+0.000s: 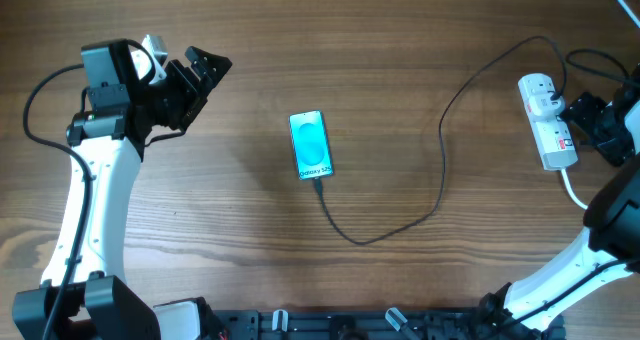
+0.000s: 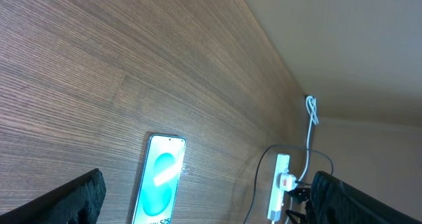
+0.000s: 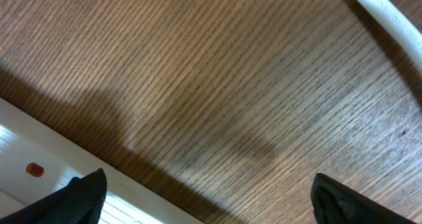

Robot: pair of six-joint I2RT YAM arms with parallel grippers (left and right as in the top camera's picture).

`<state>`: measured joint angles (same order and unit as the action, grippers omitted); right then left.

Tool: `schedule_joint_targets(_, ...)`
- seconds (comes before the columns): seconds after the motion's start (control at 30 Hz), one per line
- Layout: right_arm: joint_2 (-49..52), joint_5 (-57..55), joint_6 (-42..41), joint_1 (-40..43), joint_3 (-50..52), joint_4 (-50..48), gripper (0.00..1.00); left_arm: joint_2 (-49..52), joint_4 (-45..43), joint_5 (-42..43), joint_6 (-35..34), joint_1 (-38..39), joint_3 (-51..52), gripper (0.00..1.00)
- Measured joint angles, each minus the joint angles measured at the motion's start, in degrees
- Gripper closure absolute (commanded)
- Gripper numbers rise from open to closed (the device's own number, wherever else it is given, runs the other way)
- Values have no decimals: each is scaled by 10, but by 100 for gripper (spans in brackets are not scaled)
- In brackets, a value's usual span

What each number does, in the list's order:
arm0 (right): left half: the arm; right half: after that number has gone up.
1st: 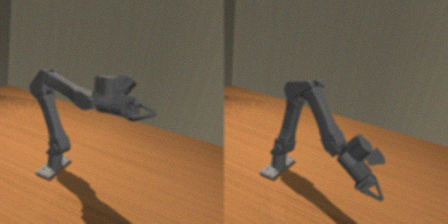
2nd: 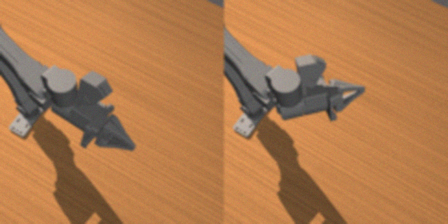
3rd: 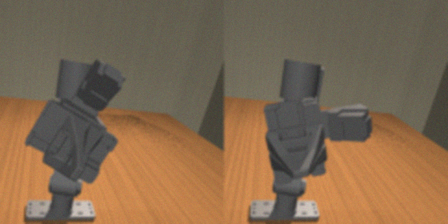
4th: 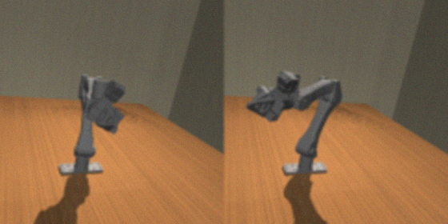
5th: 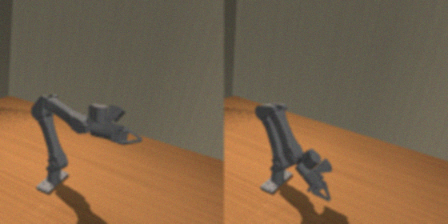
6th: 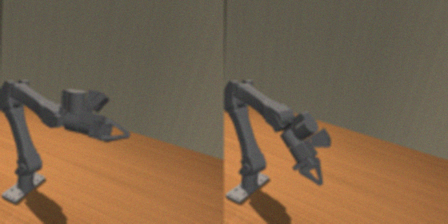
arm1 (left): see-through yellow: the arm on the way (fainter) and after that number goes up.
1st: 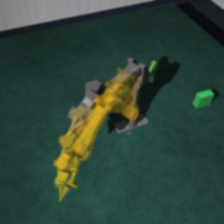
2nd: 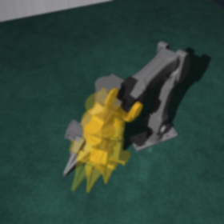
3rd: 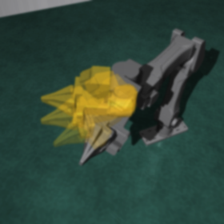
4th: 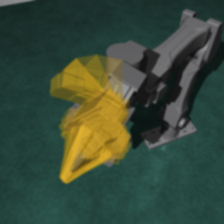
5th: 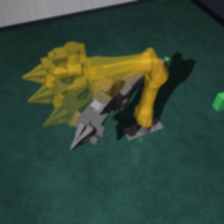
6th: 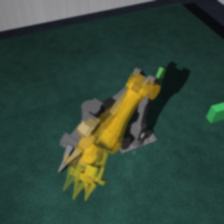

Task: Plug charger to phone and switch on socket
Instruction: 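Press the power strip switch beside the inserted plug with the right gripper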

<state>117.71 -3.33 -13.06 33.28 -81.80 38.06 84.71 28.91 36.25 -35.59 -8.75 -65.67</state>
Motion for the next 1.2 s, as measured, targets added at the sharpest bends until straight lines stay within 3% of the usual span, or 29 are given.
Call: schedule_joint_targets(1.2, -4, 73, 46, 10, 12, -23, 0, 0, 0, 0, 0, 0, 0, 0)
